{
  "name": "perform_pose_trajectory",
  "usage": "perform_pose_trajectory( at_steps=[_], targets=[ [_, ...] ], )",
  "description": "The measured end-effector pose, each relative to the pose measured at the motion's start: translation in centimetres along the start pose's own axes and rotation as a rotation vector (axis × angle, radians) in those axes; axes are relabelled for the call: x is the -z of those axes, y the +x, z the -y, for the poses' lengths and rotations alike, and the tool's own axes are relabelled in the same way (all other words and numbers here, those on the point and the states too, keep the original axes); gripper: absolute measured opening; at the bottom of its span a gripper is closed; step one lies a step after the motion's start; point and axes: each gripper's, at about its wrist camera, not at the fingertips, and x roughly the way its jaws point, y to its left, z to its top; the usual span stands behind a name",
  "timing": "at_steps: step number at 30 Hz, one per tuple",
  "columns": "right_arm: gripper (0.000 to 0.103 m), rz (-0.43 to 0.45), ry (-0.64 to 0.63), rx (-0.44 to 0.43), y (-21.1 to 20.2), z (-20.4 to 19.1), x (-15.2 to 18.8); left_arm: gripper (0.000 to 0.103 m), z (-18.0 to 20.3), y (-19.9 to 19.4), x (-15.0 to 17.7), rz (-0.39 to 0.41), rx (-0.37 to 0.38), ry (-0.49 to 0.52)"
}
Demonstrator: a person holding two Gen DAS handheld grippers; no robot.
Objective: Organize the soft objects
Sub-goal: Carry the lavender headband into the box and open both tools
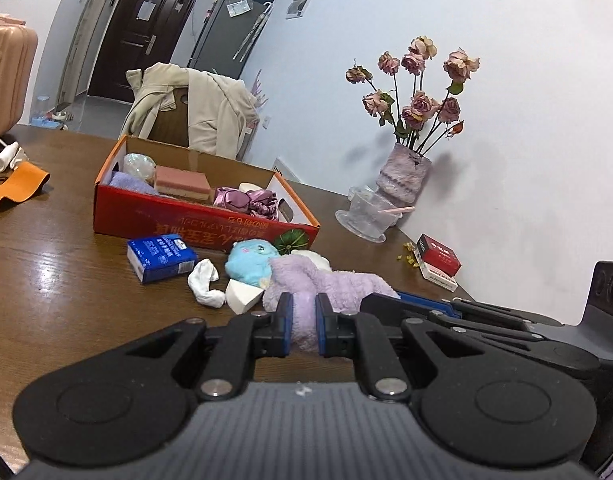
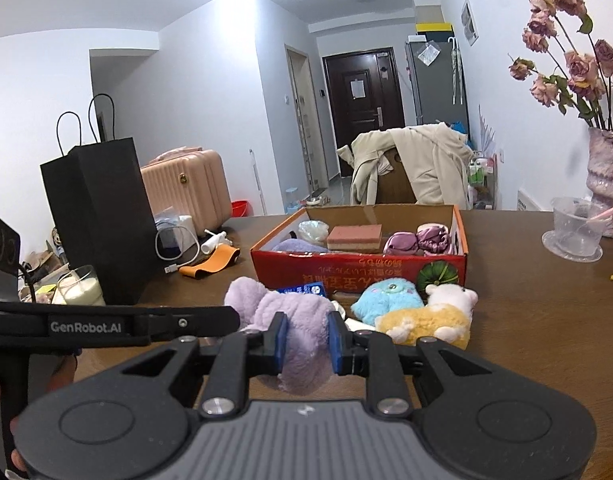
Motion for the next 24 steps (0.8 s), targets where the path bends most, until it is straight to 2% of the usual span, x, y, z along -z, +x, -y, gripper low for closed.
perform_pose_trajectory(
  at_steps=[3, 6, 9, 11, 15, 17, 21, 24],
  targets=[
    [0.021, 0.010, -0.014, 0.013, 0.9, 0.7, -1.2, 0.012, 0.0, 1.3, -1.5, -0.007, 0.004, 0.019],
    [0.021, 0.031, -0.043, 0.029, 3.2, 1.9, -4.3, 0.012, -0.4, 3.9, -5.0, 0.015, 0.012, 0.049],
    [0.021, 0.041, -0.060, 0.046, 6.9, 3.8, -8.7, 0.012, -1.4, 8.1, -9.6, 0.019, 0.015, 0.062],
    [0.021, 0.028, -0.074, 0.068, 10.5, 5.5, -12.1, 0.012, -2.6, 12.2, -13.2, -0.009, 0.018, 0.039],
    [0.021, -0.051, -0.065, 0.102, 18.5, 8.9, -17.1, 0.012, -5.5, 20.6, -18.8, -0.066, -0.010, -0.001],
    [0.021, -0.101, -0.054, 0.115, 23.0, 10.8, -18.9, 0.012, -7.4, 24.4, -20.5, -0.107, -0.022, -0.051],
    [0.021, -0.203, -0.003, 0.120, 31.1, 14.2, -20.5, 0.012, -11.4, 31.9, -22.3, -0.182, -0.067, -0.124],
    [0.020, -0.277, 0.029, 0.124, 36.3, 16.3, -19.8, 0.010, -13.8, 36.0, -21.9, -0.240, -0.117, -0.155]
  ],
)
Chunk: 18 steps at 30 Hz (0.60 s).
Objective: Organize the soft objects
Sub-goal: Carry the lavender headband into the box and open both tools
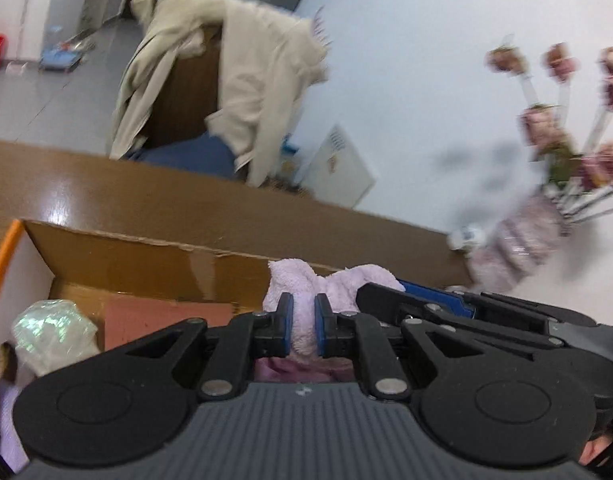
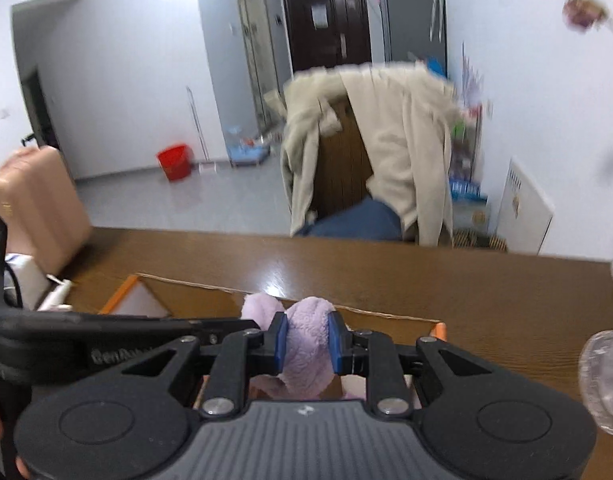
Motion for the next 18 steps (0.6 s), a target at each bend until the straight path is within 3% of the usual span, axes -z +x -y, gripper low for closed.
perform_pose_trajectory(
  at_steps=[4, 9, 14, 18],
  targets=[
    [0.020, -0.088, 0.052, -0.032, 5.5, 1.5, 0.4, 0.010, -2.0, 3.7, 0.5, -0.068, -0.069, 0.000],
    [0.020, -0.144, 0.026, -0.009, 8.8, 1.5, 2.0, 0.011, -2.1, 3.7, 1.1, -0.061, -0.090, 0.063],
    [0.028, -0.143, 0.041, 0.015, 8.2, 1.2, 1.7, 0.017, -0.9, 2.8, 0.8, -0.044, -0.111, 0.117],
    [0.035, -0.113, 0.042, -0.002, 5.4, 1.0, 1.4, 0.025, 0.5, -1.0, 0.5, 0.001, -0.113, 0.178]
  ],
)
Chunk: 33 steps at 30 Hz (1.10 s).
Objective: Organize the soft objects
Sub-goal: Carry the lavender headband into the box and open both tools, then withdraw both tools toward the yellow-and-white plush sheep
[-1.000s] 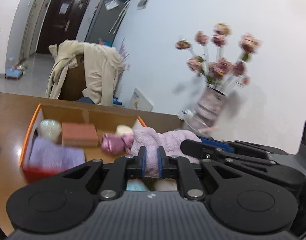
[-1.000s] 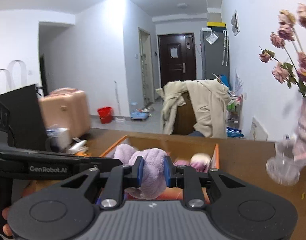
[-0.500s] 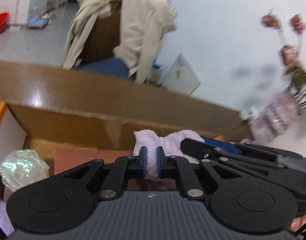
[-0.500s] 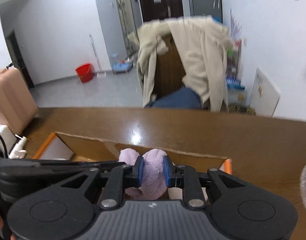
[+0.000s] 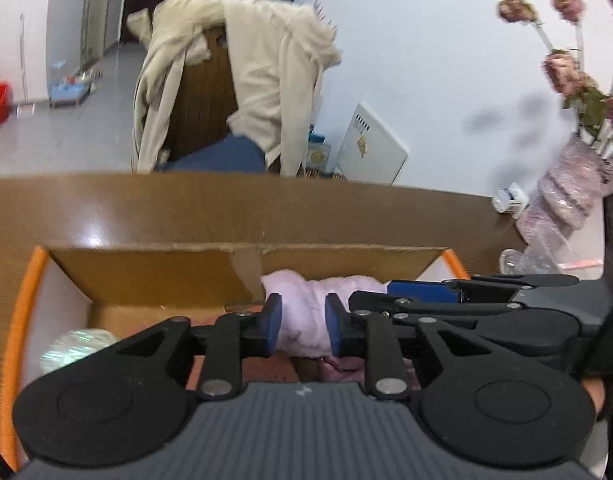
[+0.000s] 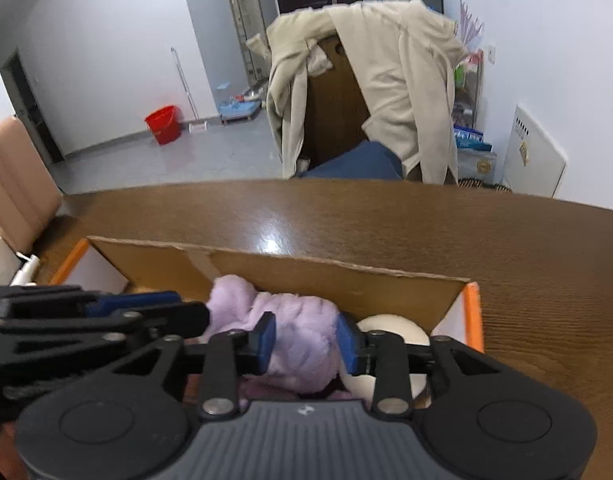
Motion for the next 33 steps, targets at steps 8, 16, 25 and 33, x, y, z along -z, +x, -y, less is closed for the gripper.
perform_pose_trajectory(
  at_steps=[8, 16, 25, 33],
  targets=[
    [0.038, 0.103, -0.101, 0.042, -10.8, -3.0, 1.1, 0.028, 2.7, -11.6, 1.3, 0.086, -0.036, 0.105],
    [0.058, 0.238, -0.144, 0.075, -24.5, -4.9, 6.2, 0.065, 5.2, -23.8, 7.5, 0.200, -0.053, 0.169],
    [0.077, 0.390, -0.218, 0.084, -33.0, -8.5, 20.7, 0.098, 6.0, -33.4, 20.9, 0.379, -0.157, 0.188],
    [0.086, 0.417, -0.223, 0.046, -34.8, -11.9, 34.0, 0.103, 5.8, -38.6, 33.1, 0.491, -0.175, 0.145]
  ],
)
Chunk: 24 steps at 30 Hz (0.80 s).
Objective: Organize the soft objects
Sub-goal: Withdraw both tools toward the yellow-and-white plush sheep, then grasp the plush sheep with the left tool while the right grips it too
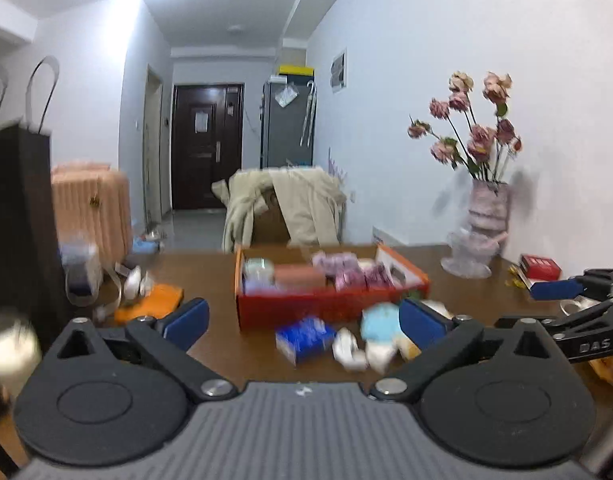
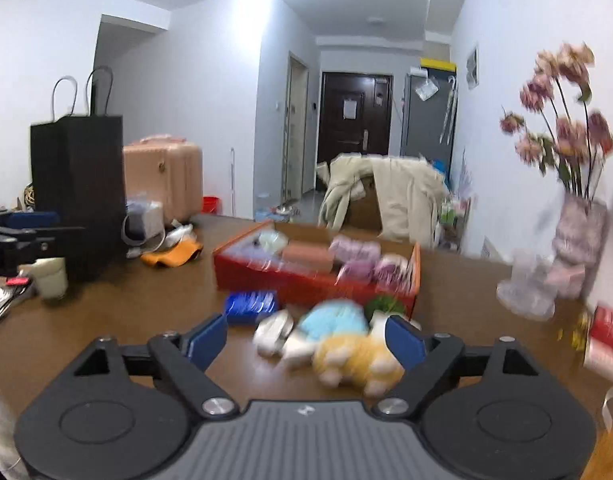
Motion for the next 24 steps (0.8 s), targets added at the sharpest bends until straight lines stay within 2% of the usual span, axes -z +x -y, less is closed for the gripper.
perform_pose_trajectory(
  at_steps=[3, 5, 8, 12, 17, 24],
  targets=[
    [0.088, 0.022, -0.041, 0.012, -1.9, -2.3, 3.2, 0.103, 0.1, -2.0, 3.6, -0.062, 0.009, -0.013],
    [0.088, 0.008, 0.001, -0.021, -2.6, -3.2, 4.8, 0.103, 0.3, -2.4, 5.0, -0.095, 0.018, 0.013],
    [0.088, -0.032, 0.020, -0.063, -2.3, -3.6, 5.6, 0.103, 0.1, -2.1, 5.5, -0.103, 0.027, 0.014],
    [0.088, -0.030, 0.027, -0.003, -1.8, -3.4, 5.5, 0.103, 0.0, -0.7, 5.5, -0.119, 0.042, -0.011],
    [0.088, -0.063, 0.093, 0.027, 0.3, -1.1, 5.9, 0.103, 1.0, 2.7, 5.8, -0.190, 0.087, -0.016],
    [0.086, -0.083, 0.202, 0.057, 4.5, 3.9, 5.0, 0.103, 3.6, 10.8, 4.1, -0.248, 0.161, -0.059]
  ],
)
